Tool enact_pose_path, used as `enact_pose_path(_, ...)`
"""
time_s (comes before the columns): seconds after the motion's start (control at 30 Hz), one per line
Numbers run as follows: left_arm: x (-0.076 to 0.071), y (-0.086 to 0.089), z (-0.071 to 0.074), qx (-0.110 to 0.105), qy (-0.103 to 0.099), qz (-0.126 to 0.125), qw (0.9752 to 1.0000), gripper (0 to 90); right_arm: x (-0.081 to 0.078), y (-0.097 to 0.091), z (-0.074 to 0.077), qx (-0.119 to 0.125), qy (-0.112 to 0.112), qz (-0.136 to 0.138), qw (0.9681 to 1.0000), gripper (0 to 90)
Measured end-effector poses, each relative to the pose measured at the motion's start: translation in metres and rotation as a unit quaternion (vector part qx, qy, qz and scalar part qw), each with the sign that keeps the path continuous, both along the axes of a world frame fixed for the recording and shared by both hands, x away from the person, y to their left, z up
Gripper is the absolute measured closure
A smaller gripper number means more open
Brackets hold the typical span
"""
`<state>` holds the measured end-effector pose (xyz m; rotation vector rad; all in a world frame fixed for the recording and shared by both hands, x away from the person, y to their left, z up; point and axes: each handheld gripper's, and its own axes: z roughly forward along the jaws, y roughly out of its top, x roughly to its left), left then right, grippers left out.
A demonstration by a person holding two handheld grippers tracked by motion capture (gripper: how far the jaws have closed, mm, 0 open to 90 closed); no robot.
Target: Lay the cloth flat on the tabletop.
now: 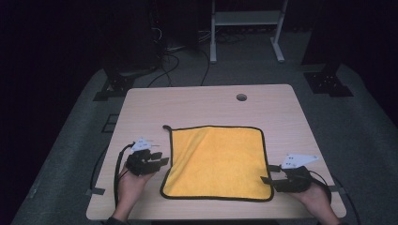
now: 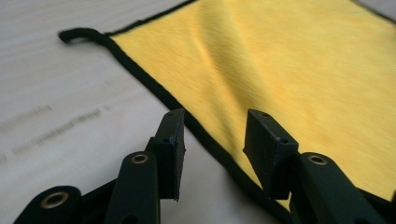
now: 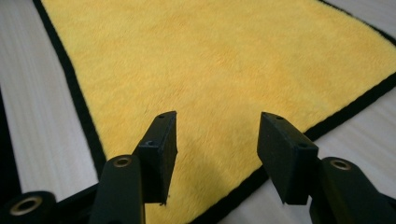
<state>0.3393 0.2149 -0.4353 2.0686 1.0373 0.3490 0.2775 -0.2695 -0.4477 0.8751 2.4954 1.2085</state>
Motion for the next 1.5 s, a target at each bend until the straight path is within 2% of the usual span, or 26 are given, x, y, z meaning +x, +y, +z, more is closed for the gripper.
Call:
enact_pose_path(0.1, 0.020, -0.007, -0.007, 0.009, 0.002, 0.011, 0.9999, 56.9, 0.006, 0.003, 0.001, -0.001, -0.009, -0.005, 0.9999, 45.4)
enact_pose_path(0.2, 0.034, -0.013, -0.016, 0.015, 0.006, 0.016, 0.9997, 56.9, 0.012, 0.008, 0.001, -0.006, -0.017, -0.010, 0.9998, 44.8)
enact_pose_path(0.23, 0.038, -0.015, -0.018, 0.021, 0.011, 0.013, 0.9996, 56.9, 0.012, 0.008, 0.001, -0.006, -0.017, -0.010, 0.9998, 44.8)
enact_pose_path(0.33, 0.048, -0.022, -0.023, 0.043, 0.011, 0.016, 0.9989, 57.0, 0.015, 0.009, 0.000, -0.008, -0.022, -0.012, 0.9997, 44.8)
enact_pose_path(0.5, 0.056, -0.027, -0.030, 0.078, 0.003, 0.022, 0.9967, 59.4, 0.014, 0.008, 0.001, -0.007, -0.025, -0.014, 0.9996, 44.7)
enact_pose_path(0.57, 0.058, -0.026, -0.031, 0.081, -0.002, 0.027, 0.9964, 60.2, 0.014, 0.008, 0.000, -0.007, -0.025, -0.017, 0.9995, 44.5)
enact_pose_path(0.6, 0.062, -0.026, -0.030, 0.095, -0.004, 0.036, 0.9948, 60.2, 0.014, 0.008, 0.000, -0.009, -0.024, -0.018, 0.9995, 44.3)
enact_pose_path(0.63, 0.062, -0.026, -0.030, 0.095, -0.004, 0.036, 0.9948, 60.2, 0.014, 0.008, 0.000, -0.009, -0.024, -0.018, 0.9995, 44.3)
enact_pose_path(0.67, 0.064, -0.026, -0.029, 0.108, -0.007, 0.039, 0.9934, 60.2, 0.014, 0.008, 0.000, -0.010, -0.024, -0.018, 0.9995, 44.1)
enact_pose_path(0.83, 0.078, -0.018, -0.029, 0.109, -0.012, 0.055, 0.9924, 60.0, 0.016, 0.005, -0.001, -0.010, -0.022, -0.026, 0.9994, 42.2)
enact_pose_path(0.93, 0.080, -0.016, -0.030, 0.104, -0.010, 0.058, 0.9929, 59.3, 0.017, 0.003, -0.002, -0.012, -0.022, -0.033, 0.9991, 39.3)
enact_pose_path(1.0, 0.080, -0.014, -0.030, 0.102, -0.010, 0.059, 0.9930, 58.1, 0.021, 0.001, -0.005, -0.016, -0.015, -0.047, 0.9987, 35.2)
enact_pose_path(1.03, 0.080, -0.013, -0.030, 0.100, -0.009, 0.060, 0.9932, 55.8, 0.023, -0.002, -0.007, -0.020, -0.010, -0.059, 0.9980, 33.5)
enact_pose_path(1.07, 0.078, -0.010, -0.028, 0.085, -0.008, 0.057, 0.9948, 50.2, 0.028, -0.010, -0.010, -0.022, -0.006, -0.085, 0.9961, 26.9)
enact_pose_path(1.1, 0.078, -0.010, -0.028, 0.085, -0.008, 0.057, 0.9948, 48.0, 0.028, -0.010, -0.010, -0.022, -0.006, -0.085, 0.9961, 26.9)
enact_pose_path(1.13, 0.076, -0.008, -0.026, 0.071, -0.006, 0.056, 0.9959, 43.7, 0.031, -0.013, -0.011, -0.020, -0.002, -0.096, 0.9951, 25.8)
enact_pose_path(1.17, 0.074, -0.006, -0.025, 0.064, -0.006, 0.055, 0.9964, 43.7, 0.034, -0.019, -0.013, -0.015, 0.006, -0.119, 0.9928, 23.1)
enact_pose_path(1.2, 0.071, -0.005, -0.023, 0.052, -0.003, 0.052, 0.9973, 35.4, 0.040, -0.027, -0.016, -0.016, 0.012, -0.155, 0.9877, 16.4)
enact_pose_path(1.23, 0.069, -0.004, -0.022, 0.048, -0.002, 0.051, 0.9975, 35.4, 0.040, -0.027, -0.016, -0.016, 0.012, -0.155, 0.9877, 16.4)
enact_pose_path(1.27, 0.065, -0.003, -0.021, 0.046, -0.003, 0.047, 0.9978, 32.5, 0.042, -0.030, -0.017, -0.016, 0.016, -0.166, 0.9859, 14.9)
enact_pose_path(1.3, 0.062, -0.003, -0.021, 0.043, -0.005, 0.045, 0.9981, 27.6, 0.046, -0.036, -0.021, -0.027, 0.017, -0.193, 0.9806, 12.9)
enact_pose_path(1.33, 0.059, -0.002, -0.020, 0.042, -0.003, 0.038, 0.9984, 27.6, 0.046, -0.036, -0.021, -0.027, 0.017, -0.193, 0.9806, 12.9)
enact_pose_path(1.37, 0.055, -0.002, -0.020, 0.037, 0.002, 0.034, 0.9988, 23.7, 0.050, -0.041, -0.025, -0.034, 0.026, -0.212, 0.9763, 12.4)
enact_pose_path(1.4, 0.052, -0.001, -0.020, 0.031, 0.005, 0.029, 0.9991, 23.7, 0.050, -0.041, -0.025, -0.034, 0.026, -0.212, 0.9763, 12.4)
enact_pose_path(1.43, 0.050, -0.001, -0.019, 0.024, 0.008, 0.025, 0.9994, 21.9, 0.052, -0.044, -0.027, -0.043, 0.029, -0.221, 0.9739, 11.1)
enact_pose_path(1.5, 0.042, -0.003, -0.020, 0.022, 0.009, 0.017, 0.9996, 18.2, 0.053, -0.047, -0.031, -0.047, 0.037, -0.228, 0.9718, 9.3)
